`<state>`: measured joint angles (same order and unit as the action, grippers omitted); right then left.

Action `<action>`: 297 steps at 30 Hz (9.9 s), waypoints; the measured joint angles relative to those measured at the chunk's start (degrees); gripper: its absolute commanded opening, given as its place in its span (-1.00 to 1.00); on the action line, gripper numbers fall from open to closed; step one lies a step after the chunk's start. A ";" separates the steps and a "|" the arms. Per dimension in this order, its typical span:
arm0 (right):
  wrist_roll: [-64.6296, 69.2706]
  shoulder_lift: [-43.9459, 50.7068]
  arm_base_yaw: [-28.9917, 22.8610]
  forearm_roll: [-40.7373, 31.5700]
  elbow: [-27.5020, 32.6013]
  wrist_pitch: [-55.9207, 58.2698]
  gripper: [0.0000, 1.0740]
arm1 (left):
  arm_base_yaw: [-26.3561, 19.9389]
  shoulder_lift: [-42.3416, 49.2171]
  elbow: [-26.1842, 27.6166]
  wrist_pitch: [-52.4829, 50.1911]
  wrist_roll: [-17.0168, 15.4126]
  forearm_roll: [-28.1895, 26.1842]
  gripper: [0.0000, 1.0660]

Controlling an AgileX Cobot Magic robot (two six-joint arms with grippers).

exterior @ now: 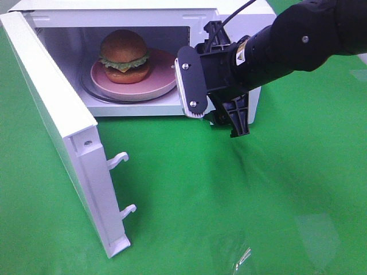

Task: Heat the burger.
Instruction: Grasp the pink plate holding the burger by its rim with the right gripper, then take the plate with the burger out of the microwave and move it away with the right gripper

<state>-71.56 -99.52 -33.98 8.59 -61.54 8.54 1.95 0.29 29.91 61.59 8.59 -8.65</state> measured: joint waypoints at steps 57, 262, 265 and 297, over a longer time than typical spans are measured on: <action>8.37 -30.71 -0.46 0.00 -33.86 -1.20 0.57 | 0.00 0.00 0.00 0.00 0.00 0.11 0.83; -19.94 -2.69 -4.76 -34.66 5.79 7.05 -1.00 | 0.00 0.00 0.00 0.00 0.00 0.11 0.83; -19.94 -1.83 -5.21 -34.84 6.82 6.19 -1.00 | 0.00 0.00 0.00 0.00 0.00 0.11 0.83; -18.74 18.39 -8.71 -42.97 29.97 0.23 -1.00 | 0.00 0.00 0.00 0.00 0.00 0.11 0.83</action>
<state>-90.30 -81.13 -42.69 -34.38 -31.57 8.77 1.95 0.29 29.91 61.59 8.59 -8.54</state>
